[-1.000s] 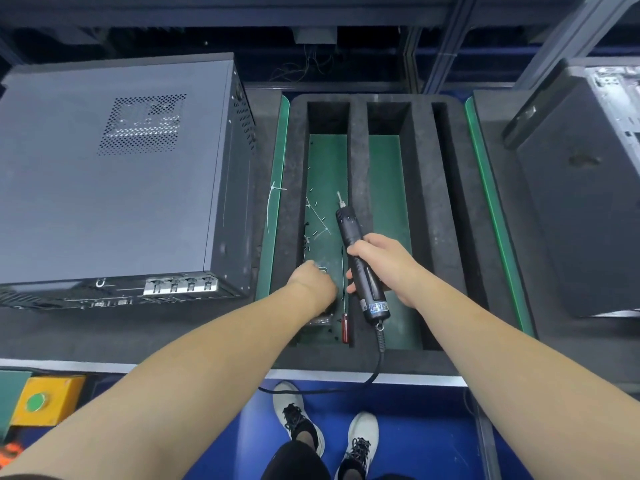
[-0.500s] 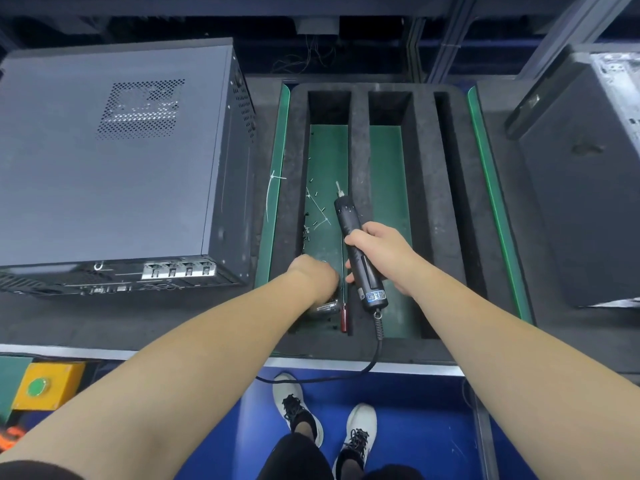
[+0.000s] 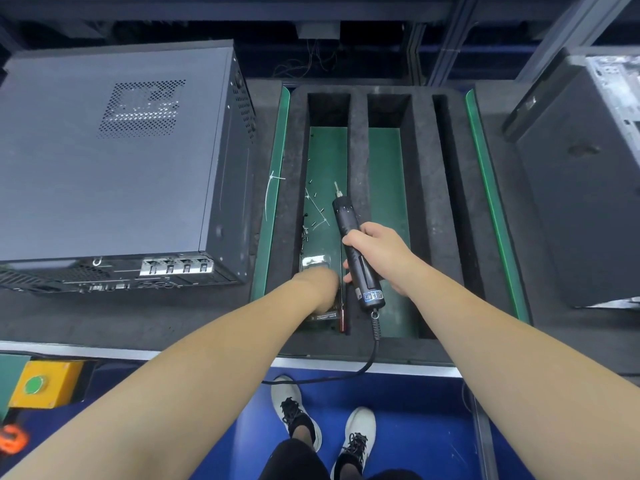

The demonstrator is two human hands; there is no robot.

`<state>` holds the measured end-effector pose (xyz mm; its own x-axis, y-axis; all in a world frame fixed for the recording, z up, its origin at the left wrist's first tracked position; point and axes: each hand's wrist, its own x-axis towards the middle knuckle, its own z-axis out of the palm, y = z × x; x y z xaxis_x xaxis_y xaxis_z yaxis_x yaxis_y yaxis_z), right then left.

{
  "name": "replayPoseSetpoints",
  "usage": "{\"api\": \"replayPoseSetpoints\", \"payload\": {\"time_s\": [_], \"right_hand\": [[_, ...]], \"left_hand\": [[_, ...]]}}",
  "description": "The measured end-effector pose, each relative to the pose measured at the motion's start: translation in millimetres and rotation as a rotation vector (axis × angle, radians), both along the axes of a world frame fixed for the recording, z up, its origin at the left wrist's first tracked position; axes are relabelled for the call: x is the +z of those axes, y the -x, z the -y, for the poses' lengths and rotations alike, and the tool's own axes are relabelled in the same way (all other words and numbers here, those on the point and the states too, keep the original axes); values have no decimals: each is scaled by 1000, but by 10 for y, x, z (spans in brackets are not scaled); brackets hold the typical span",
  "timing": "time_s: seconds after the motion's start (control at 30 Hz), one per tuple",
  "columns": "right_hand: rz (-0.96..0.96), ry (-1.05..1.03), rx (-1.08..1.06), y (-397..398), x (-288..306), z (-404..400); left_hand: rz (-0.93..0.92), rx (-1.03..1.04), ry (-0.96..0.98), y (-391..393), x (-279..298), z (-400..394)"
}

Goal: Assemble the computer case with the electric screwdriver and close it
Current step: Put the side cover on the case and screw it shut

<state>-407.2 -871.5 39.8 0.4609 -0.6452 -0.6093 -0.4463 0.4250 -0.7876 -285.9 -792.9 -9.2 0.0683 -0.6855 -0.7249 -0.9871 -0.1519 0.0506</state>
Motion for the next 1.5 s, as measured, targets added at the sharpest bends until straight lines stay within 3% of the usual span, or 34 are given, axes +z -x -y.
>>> {"api": "replayPoseSetpoints", "payload": {"time_s": [0.13,0.3,0.37,0.7,0.83,1.0,1.5], "right_hand": [[17,-2,-20,-4,15,-16],[13,-13,-15,1,38,-29],[19,-5,-20,-6,34,-26],[24,13,-23,15,-2,-24],[31,10,-25,3,4,-30],[14,12,-26,6,19,-36],[29,6,-31,3,-13,-30]], "left_hand": [[-27,81,53,-7,-18,-37],[-159,299,346,-131,155,117],[-137,257,393,-251,275,213],[1,-213,107,-309,513,-252],[16,-313,-4,-246,486,-431],[154,-353,-86,-107,455,-475],[233,-216,-173,45,286,-457]]}}
